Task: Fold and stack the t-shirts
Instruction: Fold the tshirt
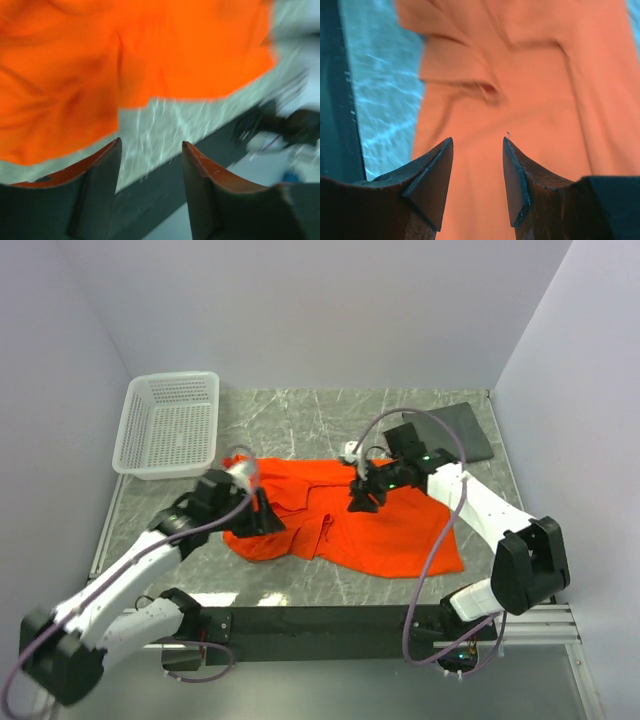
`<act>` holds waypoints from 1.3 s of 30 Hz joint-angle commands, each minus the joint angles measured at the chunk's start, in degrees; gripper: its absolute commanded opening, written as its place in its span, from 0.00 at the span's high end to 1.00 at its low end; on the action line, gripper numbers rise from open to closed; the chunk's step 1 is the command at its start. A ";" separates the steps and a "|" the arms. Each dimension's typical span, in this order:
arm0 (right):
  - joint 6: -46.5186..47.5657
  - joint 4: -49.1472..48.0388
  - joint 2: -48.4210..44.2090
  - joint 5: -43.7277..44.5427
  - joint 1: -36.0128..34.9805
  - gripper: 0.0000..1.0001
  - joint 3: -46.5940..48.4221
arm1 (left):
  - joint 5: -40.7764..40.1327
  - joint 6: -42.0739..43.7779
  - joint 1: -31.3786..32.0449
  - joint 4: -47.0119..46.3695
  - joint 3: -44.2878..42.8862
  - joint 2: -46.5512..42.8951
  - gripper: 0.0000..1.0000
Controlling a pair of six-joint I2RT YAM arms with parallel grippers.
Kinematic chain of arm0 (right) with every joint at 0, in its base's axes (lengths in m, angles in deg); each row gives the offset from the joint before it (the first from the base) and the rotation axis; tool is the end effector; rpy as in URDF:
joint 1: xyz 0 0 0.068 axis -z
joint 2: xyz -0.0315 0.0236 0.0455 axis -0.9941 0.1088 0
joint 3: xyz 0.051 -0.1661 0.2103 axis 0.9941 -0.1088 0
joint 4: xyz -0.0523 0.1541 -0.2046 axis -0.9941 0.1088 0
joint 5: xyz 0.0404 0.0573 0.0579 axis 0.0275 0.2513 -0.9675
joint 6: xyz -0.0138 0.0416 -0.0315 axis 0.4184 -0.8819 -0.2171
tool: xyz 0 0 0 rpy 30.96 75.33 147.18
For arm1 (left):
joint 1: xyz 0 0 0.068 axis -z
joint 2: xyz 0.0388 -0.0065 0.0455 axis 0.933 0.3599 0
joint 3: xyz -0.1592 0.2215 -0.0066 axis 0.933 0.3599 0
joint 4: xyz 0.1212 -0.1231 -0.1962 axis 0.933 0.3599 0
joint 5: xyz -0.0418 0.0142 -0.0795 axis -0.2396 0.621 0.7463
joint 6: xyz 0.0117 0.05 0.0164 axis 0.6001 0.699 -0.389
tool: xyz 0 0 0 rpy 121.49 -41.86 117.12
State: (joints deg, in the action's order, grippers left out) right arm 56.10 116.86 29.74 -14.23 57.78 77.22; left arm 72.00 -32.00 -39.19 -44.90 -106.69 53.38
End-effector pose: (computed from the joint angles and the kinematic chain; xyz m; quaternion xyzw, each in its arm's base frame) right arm 0.2528 0.1512 0.2647 -0.5814 0.6712 0.3257 0.3246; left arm 0.1613 -0.1046 0.2618 -0.0129 0.8979 -0.3525 0.2632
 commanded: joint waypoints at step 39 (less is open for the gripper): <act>-3.29 2.41 -13.20 -7.81 25.36 0.49 -4.12 | -37.53 -2.68 33.48 11.54 -25.76 50.18 0.53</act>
State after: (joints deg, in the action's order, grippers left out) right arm 52.45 119.26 16.93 -20.11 82.45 72.89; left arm 38.18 -34.99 -6.21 -35.07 -130.21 102.71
